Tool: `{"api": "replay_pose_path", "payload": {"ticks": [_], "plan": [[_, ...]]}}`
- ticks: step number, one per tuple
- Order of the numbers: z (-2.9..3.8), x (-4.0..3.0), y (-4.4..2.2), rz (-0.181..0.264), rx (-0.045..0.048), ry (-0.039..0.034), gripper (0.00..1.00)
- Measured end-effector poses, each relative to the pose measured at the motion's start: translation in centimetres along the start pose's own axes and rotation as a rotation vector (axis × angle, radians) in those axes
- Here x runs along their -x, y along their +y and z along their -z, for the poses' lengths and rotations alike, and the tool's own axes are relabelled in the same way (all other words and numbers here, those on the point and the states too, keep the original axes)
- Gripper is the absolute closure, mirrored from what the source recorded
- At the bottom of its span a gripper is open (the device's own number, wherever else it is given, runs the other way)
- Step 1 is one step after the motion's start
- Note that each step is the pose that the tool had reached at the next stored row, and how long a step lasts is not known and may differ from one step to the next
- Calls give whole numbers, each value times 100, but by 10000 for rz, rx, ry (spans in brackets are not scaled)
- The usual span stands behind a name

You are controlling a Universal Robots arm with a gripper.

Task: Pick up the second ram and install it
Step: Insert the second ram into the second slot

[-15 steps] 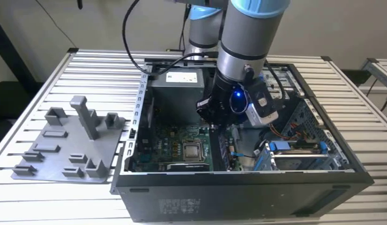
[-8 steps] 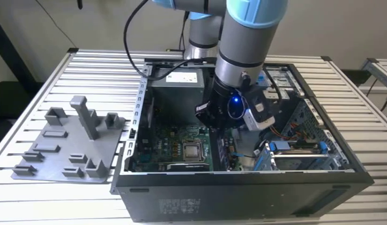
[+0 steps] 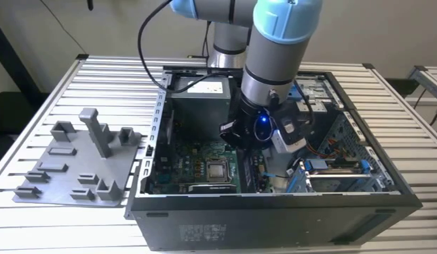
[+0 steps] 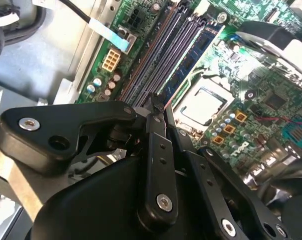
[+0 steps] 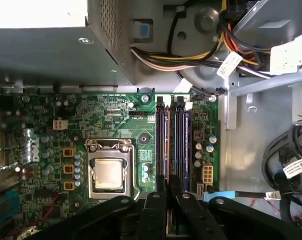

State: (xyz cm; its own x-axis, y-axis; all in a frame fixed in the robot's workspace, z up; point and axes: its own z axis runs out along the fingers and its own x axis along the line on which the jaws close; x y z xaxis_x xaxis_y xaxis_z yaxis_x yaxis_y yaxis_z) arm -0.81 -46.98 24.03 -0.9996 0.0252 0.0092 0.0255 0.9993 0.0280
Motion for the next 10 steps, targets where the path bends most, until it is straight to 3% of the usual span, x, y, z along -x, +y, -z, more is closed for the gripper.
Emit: {"api": "replay_pose_path", "payload": {"ticks": [10], "plan": [[-167,-14,-4,-81,2,-15,86]]}}
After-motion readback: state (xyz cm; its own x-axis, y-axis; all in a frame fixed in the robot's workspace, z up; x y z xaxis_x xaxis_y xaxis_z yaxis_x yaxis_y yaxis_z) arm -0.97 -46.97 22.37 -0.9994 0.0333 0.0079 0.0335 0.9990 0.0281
